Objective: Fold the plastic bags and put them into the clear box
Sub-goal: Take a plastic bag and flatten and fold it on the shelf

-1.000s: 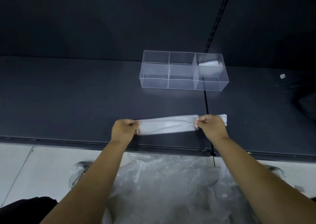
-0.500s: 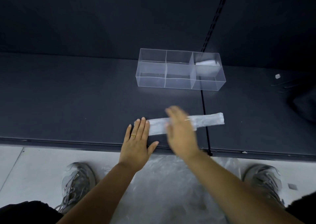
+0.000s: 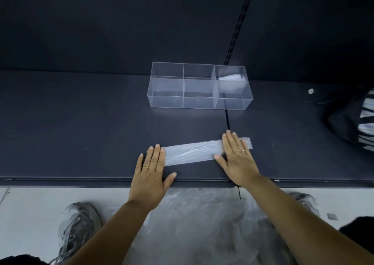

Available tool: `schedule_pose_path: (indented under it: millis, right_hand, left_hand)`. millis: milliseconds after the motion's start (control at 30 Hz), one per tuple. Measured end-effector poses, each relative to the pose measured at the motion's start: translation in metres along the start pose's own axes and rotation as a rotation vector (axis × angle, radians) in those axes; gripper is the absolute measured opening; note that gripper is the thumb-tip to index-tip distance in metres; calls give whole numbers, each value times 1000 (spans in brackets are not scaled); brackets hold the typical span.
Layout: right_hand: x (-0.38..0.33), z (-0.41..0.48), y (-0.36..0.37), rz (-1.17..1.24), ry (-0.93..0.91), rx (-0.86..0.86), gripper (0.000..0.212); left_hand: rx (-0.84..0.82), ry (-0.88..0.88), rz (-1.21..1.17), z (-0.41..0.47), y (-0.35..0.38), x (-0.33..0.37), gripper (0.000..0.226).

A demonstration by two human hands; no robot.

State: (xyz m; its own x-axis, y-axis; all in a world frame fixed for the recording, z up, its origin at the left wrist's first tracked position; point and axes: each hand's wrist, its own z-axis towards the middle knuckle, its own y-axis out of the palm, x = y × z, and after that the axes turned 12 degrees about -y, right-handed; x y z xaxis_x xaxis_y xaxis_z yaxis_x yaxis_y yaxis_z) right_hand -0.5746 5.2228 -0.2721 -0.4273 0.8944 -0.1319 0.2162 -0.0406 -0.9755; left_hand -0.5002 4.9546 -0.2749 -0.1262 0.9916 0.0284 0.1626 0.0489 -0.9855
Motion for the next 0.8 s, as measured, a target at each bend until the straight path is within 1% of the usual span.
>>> schedule_pose_path:
  millis: [67, 133, 167, 267, 300, 367, 433, 533, 600, 733, 800]
  right_hand:
    - [19, -4, -3, 6, 42, -1, 73]
    - [34, -6, -7, 65, 97, 18, 67]
    - [40, -5, -11, 111, 125, 61, 61]
    - [54, -2, -25, 249, 215, 277, 43]
    - [57, 0, -30, 261, 239, 309, 38]
    - [58, 4, -35, 268, 259, 292, 26]
    - [56, 7, -38, 255, 248, 230, 15]
    - [54, 7, -40, 241, 209, 142, 13]
    - [52, 0, -48, 407, 221, 128, 11]
    - [42, -29, -61, 1055, 392, 90, 11]
    - [35, -46, -62, 1212, 475, 54, 8]
  left_hand:
    - [-3, -1, -4, 1, 1, -1, 88]
    - [-7, 4, -15, 1, 0, -1, 89]
    - [-9, 9, -18, 1, 0, -1, 90]
    - [-19, 12, -15, 3, -1, -3, 92]
    - [-25, 14, -2, 4, -1, -3, 93]
    - [-36, 26, 42, 4, -3, -7, 94]
    - [-52, 36, 59, 6, -5, -9, 96]
    - [-73, 71, 18, 11, -10, -13, 99]
    - [-74, 109, 7, 19, -13, -20, 100]
    - [-95, 162, 27, 43, -29, -35, 102]
    - [-65, 174, 23, 50, -43, -29, 102]
